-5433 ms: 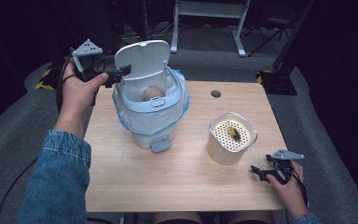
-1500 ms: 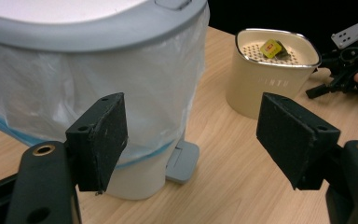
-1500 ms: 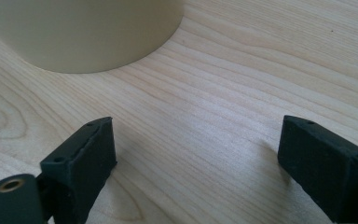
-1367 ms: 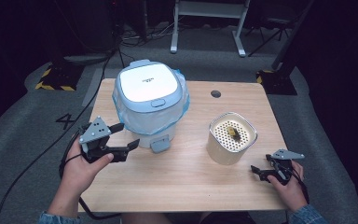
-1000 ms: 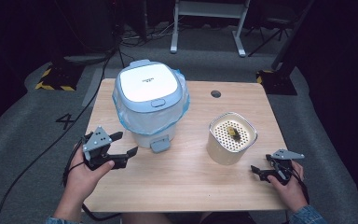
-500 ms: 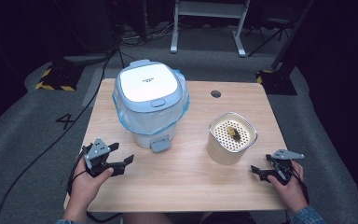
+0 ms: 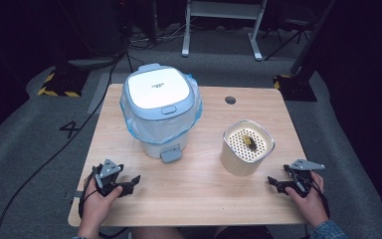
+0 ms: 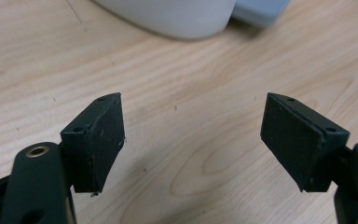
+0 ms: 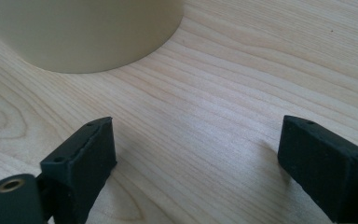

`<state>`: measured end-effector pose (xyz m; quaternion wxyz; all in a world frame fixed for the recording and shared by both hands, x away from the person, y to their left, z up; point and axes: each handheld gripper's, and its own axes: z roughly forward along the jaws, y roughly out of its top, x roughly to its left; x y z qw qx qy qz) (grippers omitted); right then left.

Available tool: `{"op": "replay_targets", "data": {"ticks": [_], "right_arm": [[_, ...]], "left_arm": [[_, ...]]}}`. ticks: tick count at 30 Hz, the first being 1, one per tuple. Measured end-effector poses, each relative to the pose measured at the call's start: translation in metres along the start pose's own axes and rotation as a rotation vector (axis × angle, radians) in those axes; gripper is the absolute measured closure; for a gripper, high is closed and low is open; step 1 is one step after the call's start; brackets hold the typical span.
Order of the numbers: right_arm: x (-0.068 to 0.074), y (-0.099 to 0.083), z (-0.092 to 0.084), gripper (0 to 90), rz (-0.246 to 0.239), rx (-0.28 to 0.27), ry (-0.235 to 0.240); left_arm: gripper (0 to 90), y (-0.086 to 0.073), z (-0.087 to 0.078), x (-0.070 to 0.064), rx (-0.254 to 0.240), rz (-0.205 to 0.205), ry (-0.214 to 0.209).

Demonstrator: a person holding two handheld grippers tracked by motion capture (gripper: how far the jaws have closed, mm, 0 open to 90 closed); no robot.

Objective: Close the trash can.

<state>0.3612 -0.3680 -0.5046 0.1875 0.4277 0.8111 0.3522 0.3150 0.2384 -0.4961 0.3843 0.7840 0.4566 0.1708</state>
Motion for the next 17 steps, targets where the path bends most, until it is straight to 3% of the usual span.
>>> {"op": "replay_targets", "data": {"ticks": [4, 6, 17], "right_arm": [[0.0, 0.0, 0.0, 11.3, 0.0, 0.0, 0.0], [0.0, 0.0, 0.0, 11.3, 0.0, 0.0, 0.0], [0.0, 0.0, 0.0, 11.3, -0.001, 0.0, 0.0]], "left_arm": [[19.0, -0.001, 0.005, -0.002, 0.05, 0.019, 0.017], [18.2, -0.003, 0.009, -0.004, 0.098, 0.056, 0.035], [12.7, -0.001, 0.013, -0.004, 0.107, 0.049, 0.043]]}}
